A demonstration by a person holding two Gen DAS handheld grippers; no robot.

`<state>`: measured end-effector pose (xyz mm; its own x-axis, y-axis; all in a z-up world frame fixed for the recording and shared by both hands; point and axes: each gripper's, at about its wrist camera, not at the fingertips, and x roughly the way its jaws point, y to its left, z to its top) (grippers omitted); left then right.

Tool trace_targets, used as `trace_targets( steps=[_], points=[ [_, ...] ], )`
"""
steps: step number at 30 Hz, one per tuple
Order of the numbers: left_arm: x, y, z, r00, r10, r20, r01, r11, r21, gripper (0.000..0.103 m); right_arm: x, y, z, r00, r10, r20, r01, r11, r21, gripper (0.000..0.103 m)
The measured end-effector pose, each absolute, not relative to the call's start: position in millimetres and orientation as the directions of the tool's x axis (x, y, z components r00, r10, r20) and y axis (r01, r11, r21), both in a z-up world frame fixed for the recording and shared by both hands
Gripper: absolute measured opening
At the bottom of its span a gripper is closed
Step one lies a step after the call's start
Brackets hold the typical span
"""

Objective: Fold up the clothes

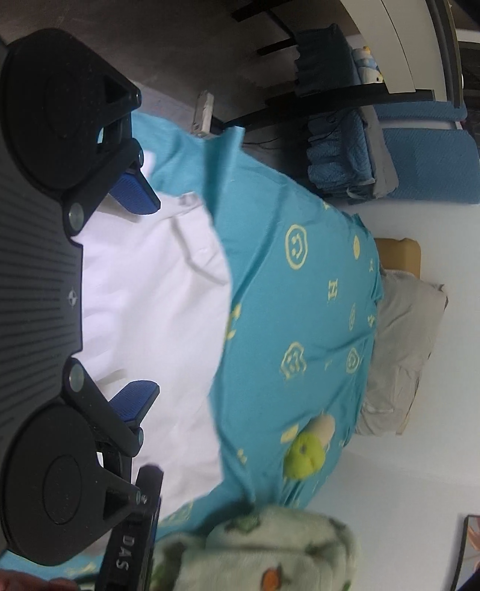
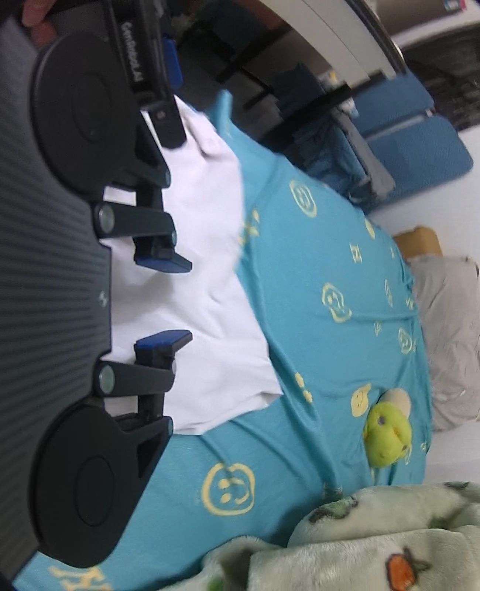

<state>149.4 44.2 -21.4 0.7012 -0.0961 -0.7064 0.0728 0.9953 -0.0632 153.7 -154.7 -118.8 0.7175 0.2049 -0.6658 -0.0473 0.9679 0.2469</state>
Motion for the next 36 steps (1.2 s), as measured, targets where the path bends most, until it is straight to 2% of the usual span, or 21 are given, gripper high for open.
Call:
trace_targets(
  steps=[4,7,10,15,18,22,25,30,36],
  points=[
    [134.2,28.7,-31.1,0.669,-0.066,-0.740,0.100,0.995,0.002,0.098,136.1,-147.2,-123.1,0.706,0.167,-0.689,-0.047,0.981,0.190,0.037],
    [134.8,25.1,-48.2,0.645,-0.043,-0.763,0.090,0.996,0.020,0.098,139.6,-145.5,-146.4,0.656,0.157,-0.739,-0.033,0.983,0.180,0.037],
    [132.5,22.3,-53.5,0.652,-0.036,-0.758,0.102,0.994,0.040,0.099,143.6,-147.8,-153.5,0.648,0.163,-0.744,-0.010,0.979,0.205,0.036],
    [124.8,29.8,-49.9,0.641,-0.061,-0.765,0.092,0.996,-0.003,0.099,145.1,-148.9,-158.6,0.633,0.174,-0.754,-0.009,0.976,0.218,0.036],
    [112.8,40.8,-36.1,0.619,-0.122,-0.776,0.074,0.993,-0.097,0.099,144.9,-148.8,-158.2,0.633,0.172,-0.755,-0.010,0.977,0.215,0.036],
    [83.9,64.2,-19.9,0.593,-0.276,-0.756,0.044,0.949,-0.312,0.099,145.2,-151.6,-158.0,0.634,0.177,-0.753,-0.009,0.975,0.222,0.036],
    [75.4,80.4,-33.3,0.531,-0.384,-0.755,-0.024,0.884,-0.467,0.099,145.4,-150.9,-157.6,0.632,0.178,-0.754,-0.009,0.975,0.223,0.036],
    [102.6,101.0,-68.1,0.468,-0.406,-0.785,-0.229,0.802,-0.551,0.097,145.8,-151.1,-157.2,0.631,0.180,-0.755,-0.009,0.974,0.225,0.036],
    [118.7,116.9,-74.0,0.571,-0.399,-0.718,-0.292,0.719,-0.631,0.095,145.3,-152.3,-156.9,0.632,0.185,-0.753,-0.006,0.972,0.234,0.036]
  ],
)
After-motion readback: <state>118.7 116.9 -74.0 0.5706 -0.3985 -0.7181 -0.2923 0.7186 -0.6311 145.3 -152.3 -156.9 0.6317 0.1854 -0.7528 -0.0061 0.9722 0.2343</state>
